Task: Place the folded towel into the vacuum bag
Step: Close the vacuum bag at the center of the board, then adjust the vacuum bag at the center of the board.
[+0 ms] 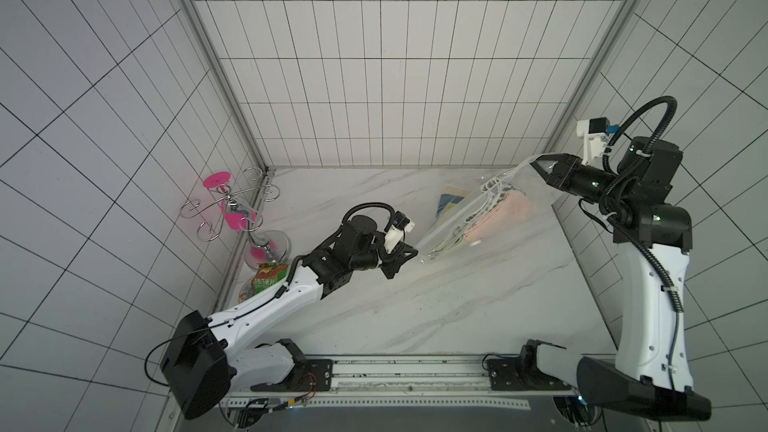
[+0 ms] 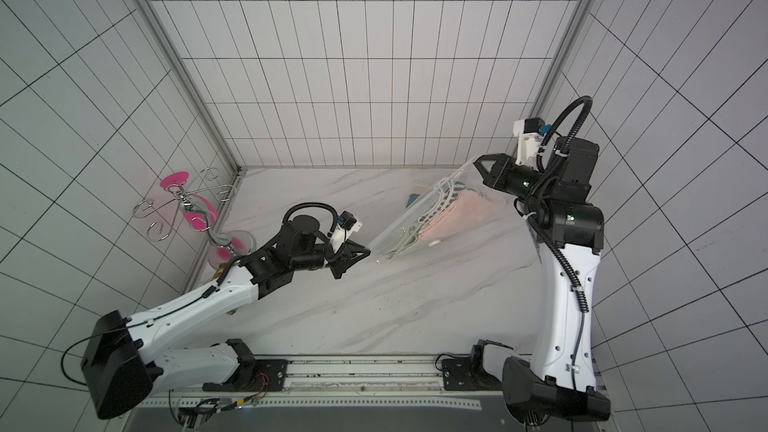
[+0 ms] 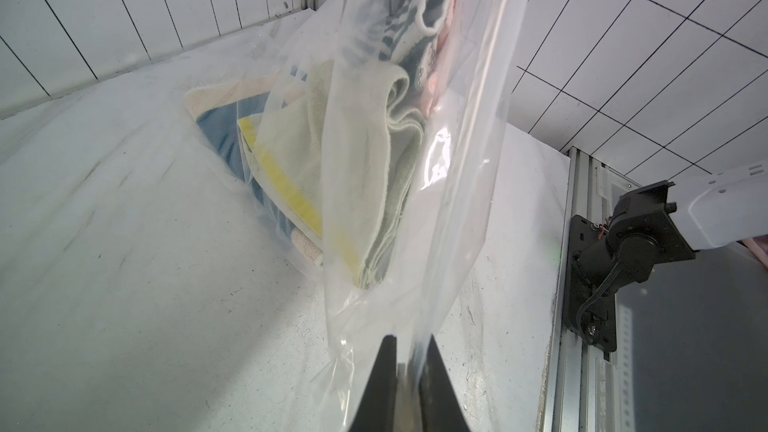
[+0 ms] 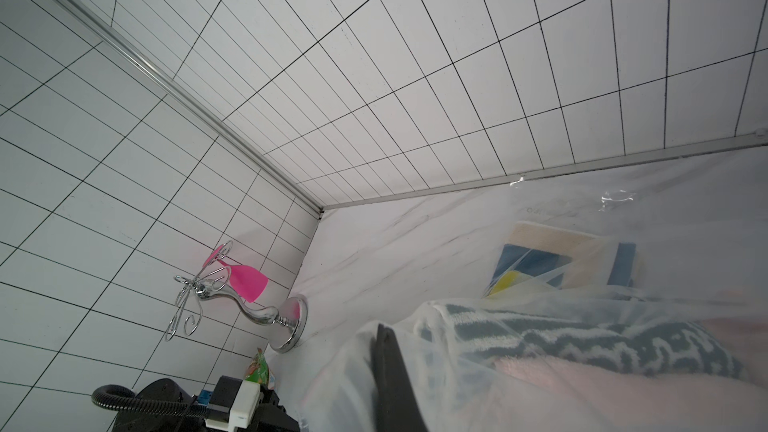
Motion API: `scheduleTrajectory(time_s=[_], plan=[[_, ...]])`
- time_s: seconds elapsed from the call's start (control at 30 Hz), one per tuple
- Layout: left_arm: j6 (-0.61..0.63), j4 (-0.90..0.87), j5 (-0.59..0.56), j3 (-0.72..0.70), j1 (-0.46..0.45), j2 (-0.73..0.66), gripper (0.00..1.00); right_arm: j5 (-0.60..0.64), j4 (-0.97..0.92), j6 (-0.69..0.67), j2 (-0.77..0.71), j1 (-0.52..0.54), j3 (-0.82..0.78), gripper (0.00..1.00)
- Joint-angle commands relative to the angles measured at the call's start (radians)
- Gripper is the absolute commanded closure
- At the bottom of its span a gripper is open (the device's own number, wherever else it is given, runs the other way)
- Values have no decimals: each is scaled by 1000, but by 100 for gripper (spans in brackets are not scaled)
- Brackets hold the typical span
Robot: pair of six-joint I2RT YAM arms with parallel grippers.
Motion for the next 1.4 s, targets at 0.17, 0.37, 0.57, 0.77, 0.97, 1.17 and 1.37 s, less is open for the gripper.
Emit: scheduleTrajectory(time_s=[0.17,0.37,0.57,0.77,0.97,1.17,1.37], plan=[[-4,-411,-83,-73,27,63,87,189,353,10,-16,-84,153,100],[10,-414,-74,-68,31,76,80,185,347,4,-8,-87,161,100],[9,-444,-44,5,52,21,78,103,443,83,-52,-53,-18,100],[-83,-364,2,119,237,-223,65,233,250,-33,-185,138,-274,91],[-136,-356,-24,238,248,-163,64,480,-58,-72,-406,214,-386,43],[-249,-275,46,345,197,61,63,464,-507,-20,-102,186,-1,40],[-270,-150,35,427,67,231,61,552,-496,5,-51,86,149,33]])
